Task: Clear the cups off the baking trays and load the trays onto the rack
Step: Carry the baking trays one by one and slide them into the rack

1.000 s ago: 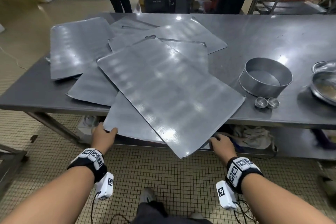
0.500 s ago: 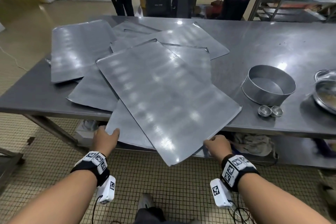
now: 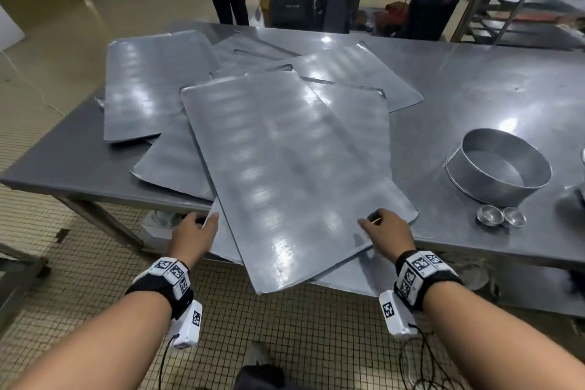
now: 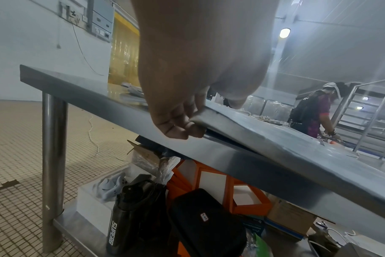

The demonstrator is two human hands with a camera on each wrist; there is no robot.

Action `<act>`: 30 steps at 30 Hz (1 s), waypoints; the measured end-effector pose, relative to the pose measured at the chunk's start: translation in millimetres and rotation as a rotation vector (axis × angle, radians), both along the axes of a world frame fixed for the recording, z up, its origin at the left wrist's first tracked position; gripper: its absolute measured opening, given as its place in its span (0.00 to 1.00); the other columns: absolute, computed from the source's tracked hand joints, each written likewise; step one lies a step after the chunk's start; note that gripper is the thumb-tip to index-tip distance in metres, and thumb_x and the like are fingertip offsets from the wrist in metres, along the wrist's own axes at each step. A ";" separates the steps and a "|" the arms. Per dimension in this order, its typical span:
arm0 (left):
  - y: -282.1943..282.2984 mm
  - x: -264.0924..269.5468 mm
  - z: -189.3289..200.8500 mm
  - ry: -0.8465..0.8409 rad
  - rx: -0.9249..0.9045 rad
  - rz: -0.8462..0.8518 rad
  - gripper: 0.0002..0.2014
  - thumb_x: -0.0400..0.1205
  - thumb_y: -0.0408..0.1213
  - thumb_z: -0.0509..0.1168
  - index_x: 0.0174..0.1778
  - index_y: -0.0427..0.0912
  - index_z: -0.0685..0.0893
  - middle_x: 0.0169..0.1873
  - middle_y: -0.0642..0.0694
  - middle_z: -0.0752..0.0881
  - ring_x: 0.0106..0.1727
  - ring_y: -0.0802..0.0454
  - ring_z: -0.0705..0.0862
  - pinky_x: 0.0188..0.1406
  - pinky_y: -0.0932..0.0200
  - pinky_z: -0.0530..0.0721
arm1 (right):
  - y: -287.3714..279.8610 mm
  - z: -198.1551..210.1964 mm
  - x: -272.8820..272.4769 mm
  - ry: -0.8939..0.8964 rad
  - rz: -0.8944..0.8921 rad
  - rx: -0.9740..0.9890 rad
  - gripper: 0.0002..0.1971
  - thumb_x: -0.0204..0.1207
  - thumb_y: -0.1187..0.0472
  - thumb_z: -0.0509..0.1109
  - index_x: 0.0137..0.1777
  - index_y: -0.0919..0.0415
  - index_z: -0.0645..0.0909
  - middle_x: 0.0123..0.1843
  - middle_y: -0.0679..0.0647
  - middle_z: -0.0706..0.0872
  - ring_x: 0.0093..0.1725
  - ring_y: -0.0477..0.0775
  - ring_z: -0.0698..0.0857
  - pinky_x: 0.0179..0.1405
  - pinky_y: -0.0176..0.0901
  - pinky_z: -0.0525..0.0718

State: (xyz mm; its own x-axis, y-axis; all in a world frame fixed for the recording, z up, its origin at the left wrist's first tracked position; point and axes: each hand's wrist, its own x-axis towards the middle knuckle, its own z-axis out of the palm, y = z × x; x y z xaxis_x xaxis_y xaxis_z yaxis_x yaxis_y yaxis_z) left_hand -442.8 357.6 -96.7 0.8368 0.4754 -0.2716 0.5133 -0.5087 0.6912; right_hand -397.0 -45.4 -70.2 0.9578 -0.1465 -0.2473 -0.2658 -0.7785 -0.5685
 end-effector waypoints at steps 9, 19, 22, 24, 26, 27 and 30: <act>1.1 24.2 6.1 0.011 -0.055 -0.074 0.29 0.83 0.54 0.68 0.78 0.44 0.76 0.69 0.42 0.83 0.61 0.46 0.82 0.61 0.49 0.80 | -42.4 -8.7 83.6 0.087 0.013 -0.116 0.35 0.76 0.52 0.78 0.80 0.62 0.70 0.78 0.66 0.76 0.76 0.67 0.75 0.74 0.55 0.72; -10.0 35.1 5.2 0.052 -0.030 -0.154 0.42 0.82 0.55 0.70 0.88 0.49 0.58 0.84 0.44 0.68 0.83 0.41 0.68 0.80 0.44 0.70 | -58.0 -28.0 99.0 0.095 -0.016 -0.170 0.34 0.65 0.51 0.86 0.68 0.63 0.79 0.64 0.66 0.87 0.63 0.69 0.85 0.64 0.58 0.81; -13.0 42.4 7.0 0.081 -0.022 -0.159 0.41 0.83 0.52 0.70 0.88 0.48 0.58 0.84 0.45 0.68 0.82 0.41 0.69 0.77 0.48 0.70 | -64.8 -32.9 94.1 0.107 -0.009 -0.210 0.33 0.65 0.44 0.85 0.63 0.63 0.79 0.59 0.67 0.88 0.60 0.69 0.85 0.62 0.60 0.81; -12.6 47.0 8.5 0.086 -0.016 -0.195 0.39 0.79 0.57 0.70 0.85 0.51 0.65 0.80 0.45 0.74 0.78 0.42 0.75 0.73 0.48 0.74 | -69.7 -35.5 88.5 0.103 -0.018 -0.233 0.34 0.66 0.41 0.83 0.63 0.63 0.79 0.59 0.67 0.87 0.61 0.70 0.83 0.62 0.59 0.80; -9.3 50.2 7.1 0.107 -0.004 -0.224 0.44 0.72 0.66 0.68 0.84 0.56 0.65 0.78 0.46 0.77 0.75 0.43 0.78 0.73 0.45 0.78 | -76.1 -39.8 82.9 0.111 -0.036 -0.249 0.37 0.61 0.32 0.80 0.61 0.59 0.79 0.59 0.67 0.86 0.62 0.70 0.82 0.62 0.58 0.79; -7.3 52.2 5.2 0.116 -0.009 -0.243 0.46 0.70 0.68 0.68 0.84 0.59 0.63 0.77 0.47 0.77 0.74 0.44 0.78 0.73 0.43 0.79 | -81.0 -44.2 81.1 0.124 -0.051 -0.254 0.41 0.56 0.27 0.77 0.60 0.56 0.78 0.60 0.66 0.86 0.62 0.70 0.82 0.61 0.58 0.80; -5.9 61.3 5.6 0.172 0.005 -0.325 0.49 0.72 0.64 0.70 0.88 0.62 0.54 0.85 0.48 0.67 0.82 0.43 0.71 0.78 0.47 0.73 | -97.1 -58.1 73.1 0.169 -0.103 -0.271 0.53 0.44 0.18 0.67 0.64 0.55 0.77 0.62 0.64 0.83 0.64 0.70 0.80 0.60 0.62 0.82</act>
State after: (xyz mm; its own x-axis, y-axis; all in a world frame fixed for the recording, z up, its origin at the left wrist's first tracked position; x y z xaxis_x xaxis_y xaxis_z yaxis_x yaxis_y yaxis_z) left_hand -381.4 351.7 -91.1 0.8867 0.1940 -0.4198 0.4329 -0.6674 0.6060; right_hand -323.9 -142.4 -128.3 0.8835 -0.3221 -0.3402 -0.4235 -0.8596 -0.2860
